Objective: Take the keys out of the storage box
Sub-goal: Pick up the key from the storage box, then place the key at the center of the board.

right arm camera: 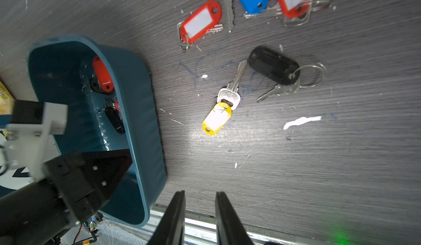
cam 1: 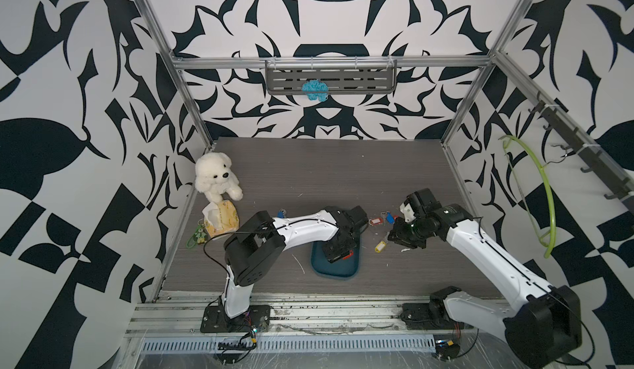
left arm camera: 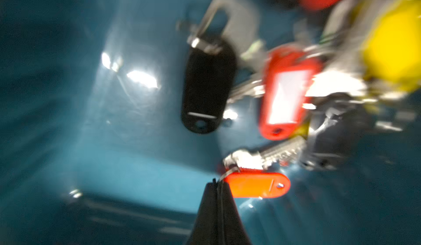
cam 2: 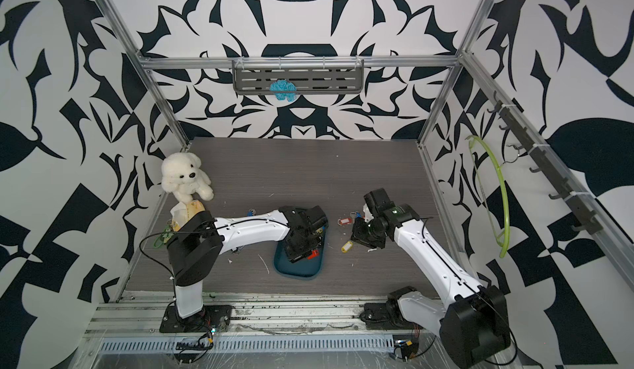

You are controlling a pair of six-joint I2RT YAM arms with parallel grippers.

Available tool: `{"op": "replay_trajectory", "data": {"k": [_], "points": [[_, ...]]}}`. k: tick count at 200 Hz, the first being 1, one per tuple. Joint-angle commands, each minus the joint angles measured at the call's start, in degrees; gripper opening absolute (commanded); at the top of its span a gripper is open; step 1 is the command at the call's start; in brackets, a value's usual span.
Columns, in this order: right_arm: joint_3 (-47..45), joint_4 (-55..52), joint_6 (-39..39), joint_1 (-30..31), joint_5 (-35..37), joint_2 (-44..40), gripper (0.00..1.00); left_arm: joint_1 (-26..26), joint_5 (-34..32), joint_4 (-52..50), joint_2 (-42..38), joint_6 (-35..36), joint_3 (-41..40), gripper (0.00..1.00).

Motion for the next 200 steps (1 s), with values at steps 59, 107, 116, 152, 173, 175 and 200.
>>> {"op": "replay_trajectory", "data": {"k": [59, 107, 116, 152, 173, 175, 200], "points": [[0.79, -2.12, 0.78, -0.11, -0.23, -0.93, 0.27, -0.53, -10.74, -13.86, -7.99, 7.77, 8.37, 0.00], [1.60, -3.23, 1.06, -0.11, 0.28, -0.88, 0.26, 4.91, -13.88, -18.52, -16.08, 10.78, 6.55, 0.00], [1.73, -3.41, 1.19, -0.11, 0.55, -0.84, 0.26, 7.35, -14.48, -18.90, -18.58, 12.05, 5.28, 0.00], [1.87, -3.35, 2.25, -0.11, 0.30, -0.66, 0.26, 20.52, -13.13, -19.59, -27.01, 19.77, -1.24, 0.00], [1.88, -3.11, 3.05, -0.05, -0.21, -0.49, 0.26, 29.47, -9.46, -18.36, -28.85, 25.01, -5.43, 0.00], [1.91, -3.06, 3.09, -0.03, -0.23, -0.48, 0.26, 30.26, -9.03, -18.23, -28.88, 25.48, -5.79, 0.00], [2.10, -2.75, 4.04, 0.03, -0.57, -0.40, 0.25, 38.26, -2.99, -14.57, -27.48, 30.30, -10.11, 0.00]]}}
